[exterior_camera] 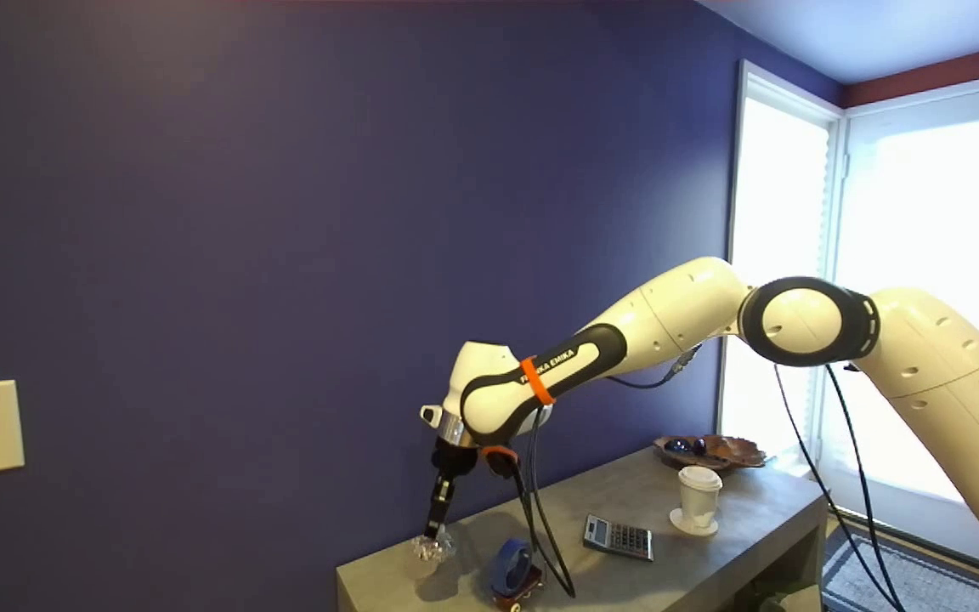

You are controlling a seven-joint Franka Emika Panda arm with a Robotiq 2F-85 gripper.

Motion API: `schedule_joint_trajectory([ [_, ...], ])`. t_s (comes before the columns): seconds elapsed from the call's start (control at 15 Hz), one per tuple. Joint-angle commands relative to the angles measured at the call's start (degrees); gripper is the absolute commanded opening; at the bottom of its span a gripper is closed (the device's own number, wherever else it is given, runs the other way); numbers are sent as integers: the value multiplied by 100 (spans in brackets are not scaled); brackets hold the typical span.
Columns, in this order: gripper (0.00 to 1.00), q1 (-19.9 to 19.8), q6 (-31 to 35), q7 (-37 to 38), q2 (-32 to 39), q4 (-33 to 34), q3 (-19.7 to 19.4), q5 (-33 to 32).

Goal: Place the crushed bottle close to the wall in the middle.of the table

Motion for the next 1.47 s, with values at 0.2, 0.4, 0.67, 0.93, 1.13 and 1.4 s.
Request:
schedule_joint_trajectory([
  [0.2, 8, 108, 115, 1560, -1018, -308, -741, -378],
  [0.4, 8, 94, 285, 2084, -1467, -819, -1055, -609],
  [0.67, 8, 25, 425, 2601, -2028, -1686, -1332, -853],
  [0.93, 8, -62, 688, 3027, -2491, -2543, -1560, -1018],
  [1.13, 8, -131, 884, 3293, -2775, -3057, -1716, -1206],
  [1.4, 32, -236, 884, 3307, -2653, -2968, -1740, -1314],
])
